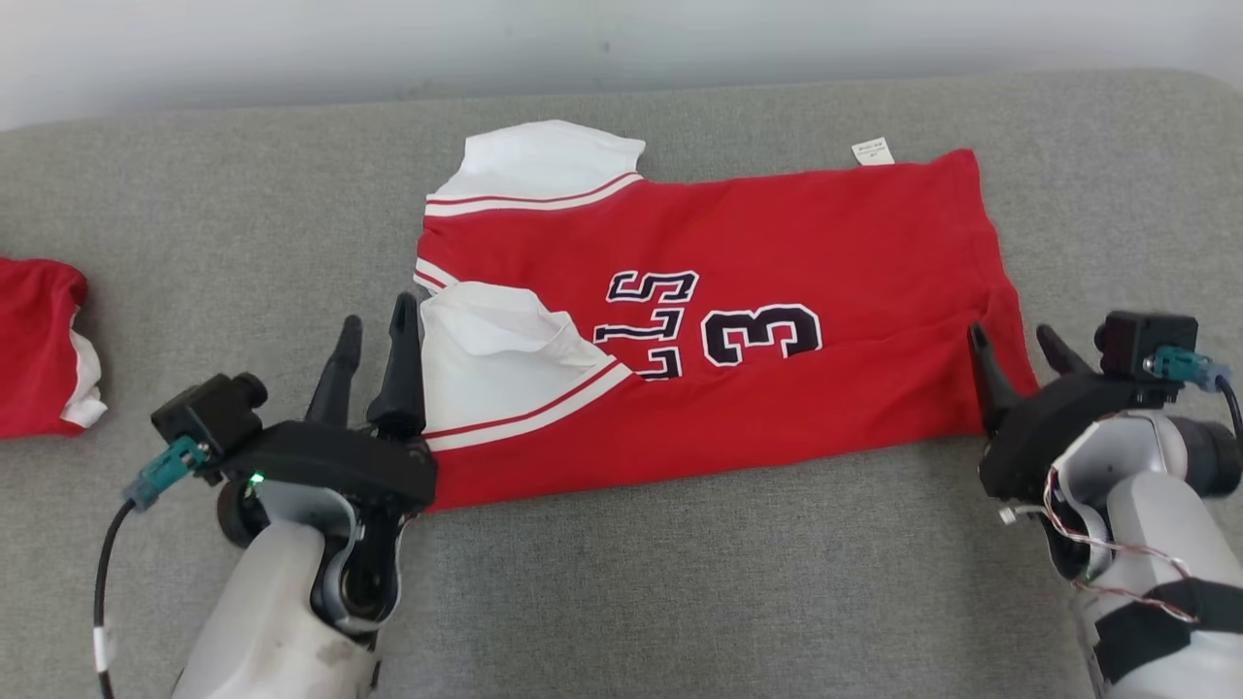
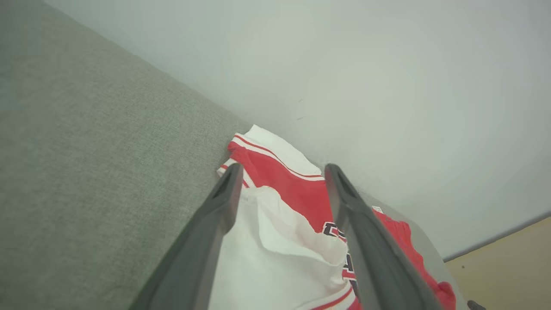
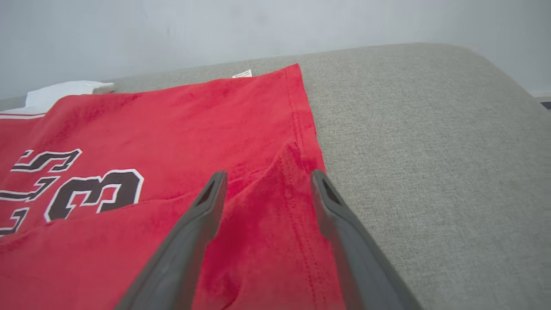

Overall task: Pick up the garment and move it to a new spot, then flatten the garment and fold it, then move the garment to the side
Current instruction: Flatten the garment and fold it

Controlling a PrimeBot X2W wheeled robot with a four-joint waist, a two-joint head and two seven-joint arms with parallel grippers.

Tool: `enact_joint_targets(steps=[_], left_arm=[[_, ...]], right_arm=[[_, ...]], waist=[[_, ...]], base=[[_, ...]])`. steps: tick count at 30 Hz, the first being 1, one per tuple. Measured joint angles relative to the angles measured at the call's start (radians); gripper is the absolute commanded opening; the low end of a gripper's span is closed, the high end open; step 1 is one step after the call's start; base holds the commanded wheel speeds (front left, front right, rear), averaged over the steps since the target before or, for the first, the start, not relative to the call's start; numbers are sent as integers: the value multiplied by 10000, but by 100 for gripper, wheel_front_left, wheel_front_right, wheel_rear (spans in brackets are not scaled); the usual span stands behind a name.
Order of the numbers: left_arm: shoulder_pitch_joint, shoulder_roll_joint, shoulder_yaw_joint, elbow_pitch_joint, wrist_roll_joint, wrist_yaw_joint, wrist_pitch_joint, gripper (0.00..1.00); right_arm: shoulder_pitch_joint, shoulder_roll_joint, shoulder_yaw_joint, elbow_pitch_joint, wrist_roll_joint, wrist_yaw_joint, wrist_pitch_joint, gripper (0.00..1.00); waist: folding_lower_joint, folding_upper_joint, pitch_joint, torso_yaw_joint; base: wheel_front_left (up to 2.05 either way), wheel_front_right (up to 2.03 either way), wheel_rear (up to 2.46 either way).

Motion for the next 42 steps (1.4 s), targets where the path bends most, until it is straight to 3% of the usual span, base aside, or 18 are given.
enact_joint_targets(steps=[6, 14, 19, 28, 29, 30, 31, 32, 33, 34, 42], left_arm=[[1185, 514, -510, -629, 2314, 466, -50, 100], [2091, 1212, -1762, -326, 4121, 1417, 405, 100], [2079, 1386, -1985, -67, 4475, 1850, 809, 100], [1843, 1321, -1994, -50, 4433, 2019, 1099, 100], [1831, 1296, -1964, -29, 4343, 2004, 1137, 72], [1814, 1252, -1935, -13, 4190, 1985, 1191, 72], [1766, 1250, -1958, 12, 4176, 1939, 1227, 44], [1715, 1252, -1960, 38, 4165, 1914, 1283, 0], [1688, 1235, -1952, 65, 4109, 1856, 1344, 0], [1663, 1227, -1969, 100, 4086, 1829, 1350, 0], [1876, 1124, -1981, 163, 3841, 1651, 1379, 0]], right_arm=[[616, -221, -401, 349, -38, 2, 594, 100], [795, -159, -1078, 453, -700, 2, 1728, 100], [591, -81, -1308, 468, -1126, 2, 2261, 100], [166, 213, -1237, 640, -759, -10, 3093, 100], [156, 222, -1168, 635, -612, -31, 3187, 100], [157, 221, -1104, 608, -500, -33, 3244, 100], [158, 209, -1049, 581, -401, -35, 3294, 100], [163, 199, -997, 548, -301, -38, 3304, 57], [175, 184, -953, 527, -226, -44, 3304, 22], [189, 167, -905, 512, -142, -44, 3302, 0], [815, 136, -863, 71, 464, -13, 2656, 0]], waist=[[-2, 0, -369, -18], [-2, 0, -431, -79], [-2, 0, -266, -98], [-3, -2, 112, -24], [-3, -3, 142, -16], [-3, -3, 168, -10], [-3, -3, 189, -7], [-3, -3, 205, -7], [-3, -3, 210, -12], [-3, -3, 206, -17], [0, 0, -174, -44]], base=[[0, 0, 0], [0, 0, 0], [0, 0, 0], [0, 0, 0], [0, 0, 0], [0, 0, 0], [0, 0, 0], [0, 0, 0], [0, 0, 0], [0, 0, 0], [0, 0, 0]])
